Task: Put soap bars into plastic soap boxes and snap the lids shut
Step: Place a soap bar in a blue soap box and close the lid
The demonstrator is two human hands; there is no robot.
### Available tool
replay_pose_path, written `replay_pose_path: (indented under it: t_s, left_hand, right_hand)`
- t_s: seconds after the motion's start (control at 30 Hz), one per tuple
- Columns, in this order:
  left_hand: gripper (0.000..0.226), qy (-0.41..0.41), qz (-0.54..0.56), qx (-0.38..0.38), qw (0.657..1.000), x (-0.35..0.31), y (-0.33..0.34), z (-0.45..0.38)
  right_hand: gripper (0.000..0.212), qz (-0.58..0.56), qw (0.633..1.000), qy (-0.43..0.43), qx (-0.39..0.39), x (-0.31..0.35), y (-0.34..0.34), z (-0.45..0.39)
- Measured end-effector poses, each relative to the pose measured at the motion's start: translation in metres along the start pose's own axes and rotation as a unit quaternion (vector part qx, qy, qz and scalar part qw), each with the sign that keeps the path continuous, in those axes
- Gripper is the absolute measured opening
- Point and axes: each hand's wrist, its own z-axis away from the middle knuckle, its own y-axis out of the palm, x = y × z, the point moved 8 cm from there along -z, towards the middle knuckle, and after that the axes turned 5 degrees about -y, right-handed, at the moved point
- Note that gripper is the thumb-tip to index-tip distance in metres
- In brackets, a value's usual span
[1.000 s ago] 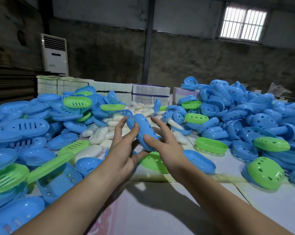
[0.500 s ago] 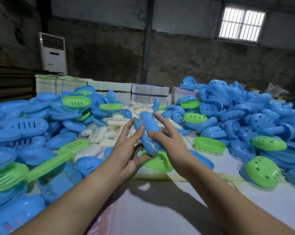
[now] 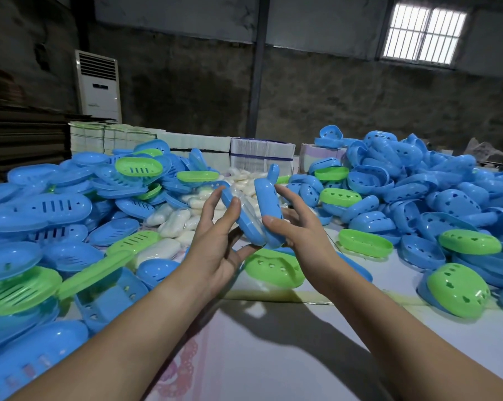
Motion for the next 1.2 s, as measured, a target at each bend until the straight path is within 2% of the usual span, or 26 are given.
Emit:
replay_pose_path:
  t_s: [0.07, 0.17, 0.27, 0.43, 0.57, 0.83, 1.2]
  left_hand:
    - [0.056, 0.007, -0.01, -0.009, 1.0, -0.002, -0.002, 0.0]
    - [0.04, 0.009, -0.017, -0.015, 1.0, -0.002, -0.003, -0.001]
    - [0.034, 0.015, -0.026, -0.01, 0.999, -0.006, -0.003, -0.001]
    - [0.045, 0.03, -0.095, 0.008, 0.995, -0.005, 0.005, 0.005]
    - [0.06, 0.032, -0.106, 0.038, 0.993, -0.004, 0.013, 0.008]
    - [0.066, 0.037, -0.129, 0.069, 0.989, -0.006, 0.014, 0.009]
    - [0.057, 0.048, -0.155, 0.066, 0.985, -0.008, 0.016, 0.012]
  right_hand:
    - [0.06, -0.006, 1.0, 0.0, 0.006, 0.001, -0.001, 0.0]
    - [0.06, 0.005, 1.0, 0.001, 0.025, 0.001, 0.003, 0.001]
    - [0.061, 0.027, 0.999, -0.006, 0.046, 0.001, 0.008, 0.002]
    - [0.072, 0.018, 0.999, -0.032, 0.037, 0.004, 0.006, 0.004]
    - [0.074, 0.009, 0.998, -0.043, 0.042, 0.006, 0.006, 0.005]
    - [0.067, 0.016, 0.997, -0.047, 0.059, 0.012, 0.005, 0.006]
    - [0.068, 0.019, 0.995, -0.045, 0.082, 0.012, 0.004, 0.004]
